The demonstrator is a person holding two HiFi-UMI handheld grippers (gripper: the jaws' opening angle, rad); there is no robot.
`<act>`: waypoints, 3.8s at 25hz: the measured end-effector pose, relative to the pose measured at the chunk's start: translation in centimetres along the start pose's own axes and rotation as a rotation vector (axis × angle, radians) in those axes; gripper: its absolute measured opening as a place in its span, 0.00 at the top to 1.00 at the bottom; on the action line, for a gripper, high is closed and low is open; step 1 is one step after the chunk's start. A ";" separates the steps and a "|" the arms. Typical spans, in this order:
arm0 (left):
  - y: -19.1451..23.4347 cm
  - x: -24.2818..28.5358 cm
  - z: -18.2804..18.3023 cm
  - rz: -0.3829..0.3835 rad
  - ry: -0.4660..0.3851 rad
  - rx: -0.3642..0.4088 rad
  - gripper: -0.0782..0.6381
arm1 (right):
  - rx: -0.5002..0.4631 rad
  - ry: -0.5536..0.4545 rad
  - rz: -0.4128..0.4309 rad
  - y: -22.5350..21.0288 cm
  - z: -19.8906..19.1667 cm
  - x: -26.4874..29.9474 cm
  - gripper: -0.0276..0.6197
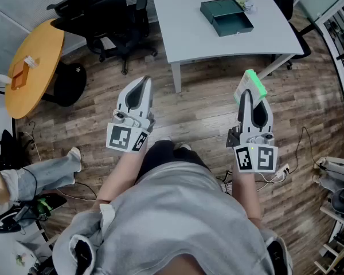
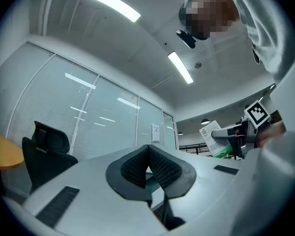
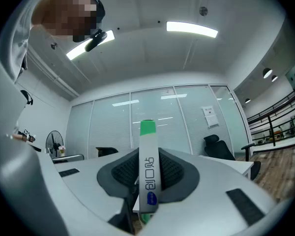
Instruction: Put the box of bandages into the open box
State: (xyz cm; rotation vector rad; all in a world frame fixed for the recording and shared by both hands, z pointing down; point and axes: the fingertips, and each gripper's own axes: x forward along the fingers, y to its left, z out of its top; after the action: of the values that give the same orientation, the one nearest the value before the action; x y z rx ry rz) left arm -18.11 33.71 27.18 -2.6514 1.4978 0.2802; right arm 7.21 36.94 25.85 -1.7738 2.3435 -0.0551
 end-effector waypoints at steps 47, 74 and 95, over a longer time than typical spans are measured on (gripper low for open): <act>20.0 37.5 -10.7 -0.180 0.058 -0.085 0.86 | 0.055 0.004 -0.173 -14.4 -6.1 37.2 0.79; 18.9 58.5 -14.5 -0.004 0.050 -0.014 0.86 | 0.132 0.015 0.056 -31.2 -6.0 55.5 0.79; 20.7 61.6 -21.6 -0.066 0.136 -0.087 0.86 | 0.054 0.499 0.089 -32.0 -22.9 58.6 0.79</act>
State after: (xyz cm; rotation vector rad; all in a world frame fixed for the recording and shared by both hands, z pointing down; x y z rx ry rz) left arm -2.20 -32.23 36.47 -2.8345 1.4621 0.1672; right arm 18.20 -30.09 44.99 -1.7863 2.7131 -0.6072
